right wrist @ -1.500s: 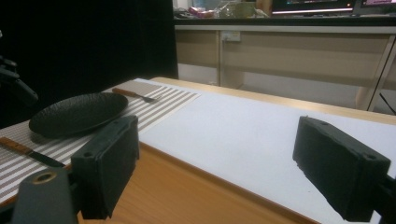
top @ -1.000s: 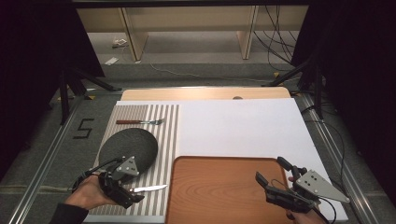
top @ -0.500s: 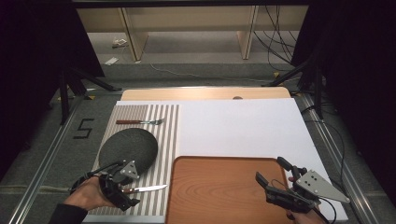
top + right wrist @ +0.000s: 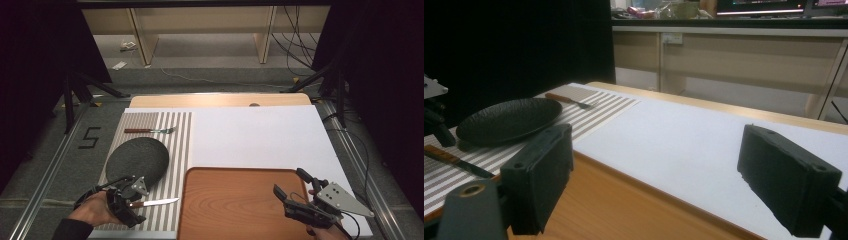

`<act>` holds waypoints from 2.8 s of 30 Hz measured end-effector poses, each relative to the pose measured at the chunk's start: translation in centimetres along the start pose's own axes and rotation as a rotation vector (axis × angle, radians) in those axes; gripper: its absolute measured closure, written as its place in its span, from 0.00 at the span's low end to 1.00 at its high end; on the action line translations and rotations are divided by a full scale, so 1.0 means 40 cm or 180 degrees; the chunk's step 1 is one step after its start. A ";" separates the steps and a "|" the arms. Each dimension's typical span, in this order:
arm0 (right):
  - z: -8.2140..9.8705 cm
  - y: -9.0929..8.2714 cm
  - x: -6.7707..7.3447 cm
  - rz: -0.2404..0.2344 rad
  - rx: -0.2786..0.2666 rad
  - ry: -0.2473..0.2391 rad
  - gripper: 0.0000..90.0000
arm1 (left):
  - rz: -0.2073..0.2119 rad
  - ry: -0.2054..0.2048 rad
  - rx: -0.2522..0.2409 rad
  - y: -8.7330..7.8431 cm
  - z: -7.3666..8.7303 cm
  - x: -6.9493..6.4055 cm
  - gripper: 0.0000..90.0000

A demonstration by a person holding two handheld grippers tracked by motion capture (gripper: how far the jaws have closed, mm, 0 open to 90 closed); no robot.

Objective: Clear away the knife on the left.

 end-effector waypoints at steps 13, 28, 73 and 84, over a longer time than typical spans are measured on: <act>0.000 0.001 0.002 -0.0006 0.0003 0.0005 0.18 | -0.0185 -0.0090 0.0122 0.020 0.011 0.032 0.38; 0.000 0.001 0.001 -0.0003 -0.0004 0.0015 0.18 | -0.0201 -0.0040 0.0299 0.040 0.004 0.049 0.60; 0.000 0.001 0.001 0.0006 -0.0002 0.0018 0.18 | 0.0330 -0.0610 -0.0722 -0.082 -0.145 -0.014 0.86; 0.000 0.001 0.001 0.0006 -0.0002 0.0016 0.18 | 0.0517 -0.0541 -0.0946 -0.110 -0.216 -0.084 0.86</act>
Point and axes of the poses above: each handheld gripper's, and its own axes: y roughly forward along the jaws, z roughly out of its underside, x roughly to its left, the point moved 10 cm from there along y, roughly forward along the jaws, and after that the axes turned 11 degrees about x, right-handed, at the moved point
